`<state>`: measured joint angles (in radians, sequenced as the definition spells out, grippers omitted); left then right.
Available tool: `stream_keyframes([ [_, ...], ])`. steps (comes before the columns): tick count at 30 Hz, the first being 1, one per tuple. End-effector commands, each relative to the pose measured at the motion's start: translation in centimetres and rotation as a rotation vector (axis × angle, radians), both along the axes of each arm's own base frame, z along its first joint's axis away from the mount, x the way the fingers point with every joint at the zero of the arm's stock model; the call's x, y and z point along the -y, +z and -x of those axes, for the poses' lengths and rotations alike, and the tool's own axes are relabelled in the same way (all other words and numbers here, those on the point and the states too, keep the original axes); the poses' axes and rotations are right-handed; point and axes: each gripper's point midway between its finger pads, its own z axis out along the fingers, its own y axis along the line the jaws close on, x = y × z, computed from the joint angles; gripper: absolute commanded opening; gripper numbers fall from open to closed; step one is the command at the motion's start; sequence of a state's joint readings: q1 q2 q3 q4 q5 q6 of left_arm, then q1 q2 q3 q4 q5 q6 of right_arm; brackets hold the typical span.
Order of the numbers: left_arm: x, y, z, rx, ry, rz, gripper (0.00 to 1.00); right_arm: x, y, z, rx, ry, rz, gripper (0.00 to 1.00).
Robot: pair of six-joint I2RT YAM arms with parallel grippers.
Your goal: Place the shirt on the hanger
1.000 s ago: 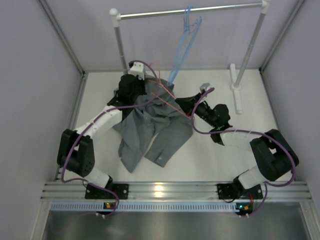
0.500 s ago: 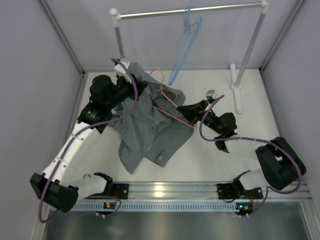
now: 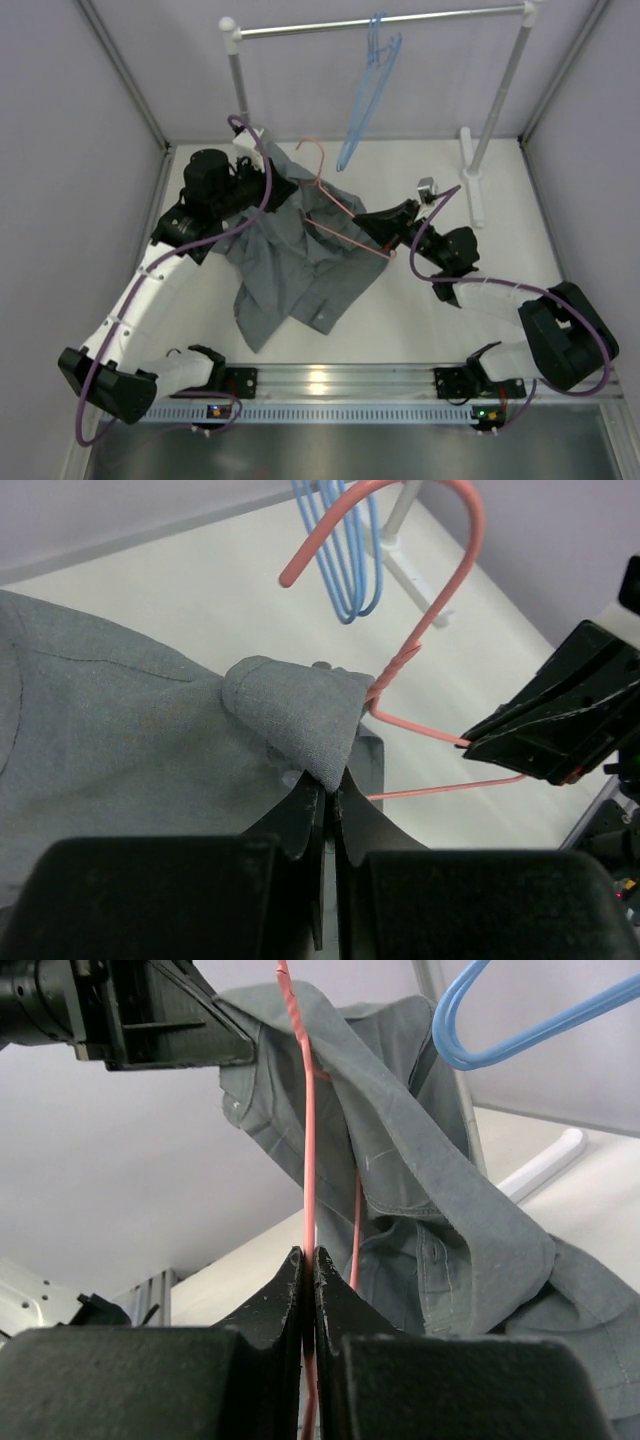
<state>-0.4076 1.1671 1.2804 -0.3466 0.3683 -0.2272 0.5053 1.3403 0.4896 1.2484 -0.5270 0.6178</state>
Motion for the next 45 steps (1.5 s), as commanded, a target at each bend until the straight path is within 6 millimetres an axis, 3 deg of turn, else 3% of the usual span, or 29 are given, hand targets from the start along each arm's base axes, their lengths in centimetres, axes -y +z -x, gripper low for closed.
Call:
stream_keyframes([
  [1,-1.7,1.4,0.4,0.048,0.068,-0.044,0.04,2.3,10.1,4.8,0.392,0.05,-0.247,0.0],
  [4,-2.1,1.6,1.0,0.058,0.071,-0.049,0.28,2.3,10.0,4.8,0.377,0.052,-0.261,0.0],
  [7,-1.6,2.0,1.5,0.051,0.042,-0.024,0.35,2.3,9.8,4.5,0.382,0.017,-0.263,0.0],
  [11,-1.3,1.7,1.4,0.018,0.036,-0.022,0.64,2.1,10.2,4.4,0.386,0.004,-0.279,0.0],
  [13,-2.4,2.0,0.7,0.021,0.112,-0.039,0.72,2.1,10.4,4.3,0.392,-0.008,-0.283,0.0],
  [14,-3.3,2.5,0.7,0.039,0.154,-0.049,0.81,2.1,10.4,4.2,0.393,-0.015,-0.286,0.0],
  [15,-5.0,2.6,0.0,0.052,0.252,-0.081,0.83,2.2,10.4,4.1,0.393,-0.023,-0.284,0.0],
  [17,-6.9,2.8,-0.2,0.111,0.315,-0.163,0.85,2.3,10.3,4.1,0.397,-0.028,-0.282,0.0],
  [19,-10.1,2.6,-1.0,0.144,0.465,-0.248,0.88,2.1,10.1,4.0,0.394,-0.023,-0.276,0.0],
  [20,-10.6,2.3,-1.2,0.177,0.452,-0.32,0.88,2.0,10.2,4.1,0.394,-0.013,-0.277,0.0],
  [23,-8.6,0.3,-1.3,0.237,0.235,-0.396,0.6,1.4,10.0,3.9,0.386,0.015,-0.267,0.0],
  [24,-8.3,-0.2,-1.3,0.254,0.197,-0.417,0.57,1.2,9.6,3.7,0.38,0.023,-0.258,0.0],
  [27,-7.9,-1.7,-1.9,0.419,0.084,-0.567,0.61,0.7,9.8,4.2,0.392,0.063,-0.246,0.0],
  [29,-7.0,-2.7,-1.4,0.516,-0.015,-0.618,0.77,0.7,9.9,4.4,0.398,0.076,-0.243,0.0],
  [32,-6.3,-2.0,-0.7,0.561,-0.075,-0.616,0.8,0.6,9.7,4.8,0.402,0.095,-0.235,0.0],
  [34,-6.4,-2.3,-0.8,0.566,-0.082,-0.642,0.8,0.6,9.7,5.1,0.407,0.105,-0.23,0.0],
  [45,-6.6,-5.6,-5.4,0.538,-0.105,-0.797,0.76,0.2,10.1,6.0,0.417,0.164,-0.223,0.0],
])
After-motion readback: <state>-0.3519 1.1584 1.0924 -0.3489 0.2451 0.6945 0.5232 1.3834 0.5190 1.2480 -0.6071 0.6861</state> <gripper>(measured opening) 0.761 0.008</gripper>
